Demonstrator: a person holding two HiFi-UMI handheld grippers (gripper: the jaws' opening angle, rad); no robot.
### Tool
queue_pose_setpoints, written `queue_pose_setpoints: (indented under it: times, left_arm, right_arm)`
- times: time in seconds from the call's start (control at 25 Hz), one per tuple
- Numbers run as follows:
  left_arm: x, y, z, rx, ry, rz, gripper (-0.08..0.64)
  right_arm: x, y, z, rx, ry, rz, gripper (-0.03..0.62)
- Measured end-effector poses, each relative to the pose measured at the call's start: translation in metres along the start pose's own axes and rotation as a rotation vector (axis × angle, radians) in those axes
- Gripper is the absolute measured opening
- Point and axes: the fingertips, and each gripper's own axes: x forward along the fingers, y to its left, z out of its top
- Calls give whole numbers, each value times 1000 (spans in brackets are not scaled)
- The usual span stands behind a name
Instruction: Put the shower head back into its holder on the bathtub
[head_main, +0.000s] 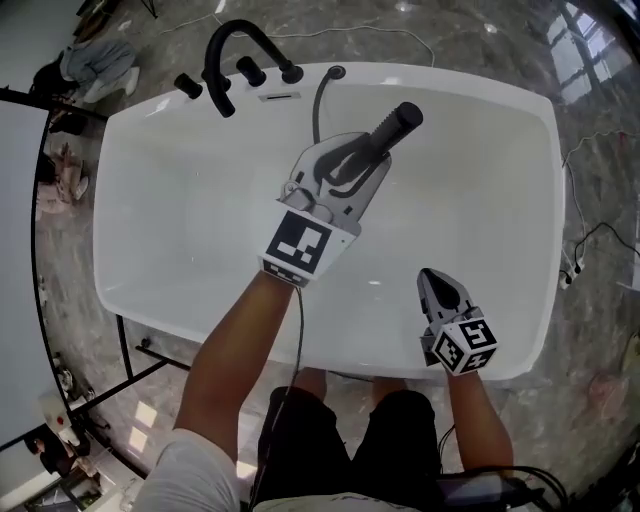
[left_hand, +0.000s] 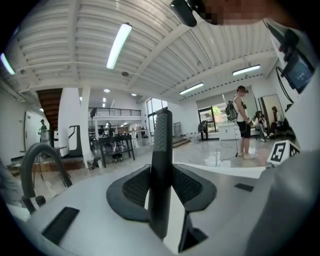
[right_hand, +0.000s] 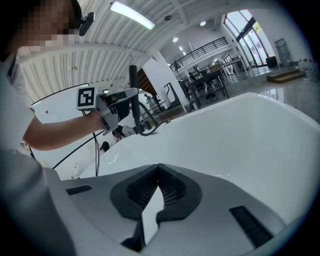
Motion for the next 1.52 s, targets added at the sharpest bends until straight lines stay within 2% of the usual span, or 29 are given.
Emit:
queue_pose_setpoints:
  times: [0.12,0.32,0.52,0.76,1.0,1.12,1.36,1.52]
  left_arm:
    - [-24,16,41,-51,-24,54,140]
    - [-60,49,110,-61,-75,159,132]
    - [-85,70,146,-53,-70,234,132]
    - [-88,96,183,-67,-76,269,130]
    - [-81,135,211,-107,-134,298,130]
    - [-71,156,217,-102,-145,296,130]
    - [-37,197,220,-105,-152,288,130]
    - [-9,216,207,-109,-141,287,130]
  right_arm:
    - [-21,17,15,14,-11,12,7]
    - [-43,42,68,-20,-84,35,7]
    - [-55,60,133,-56,-164,49,6]
    - [-61,76,188,-85,-229,51,6]
    - [-47,93,252,-138,-295,24,7]
    - [-29,102,281,-178,-312,19,8]
    - [1,105,304,-167,-336,14,8]
    - [27,92,308,-162,-321,9,7]
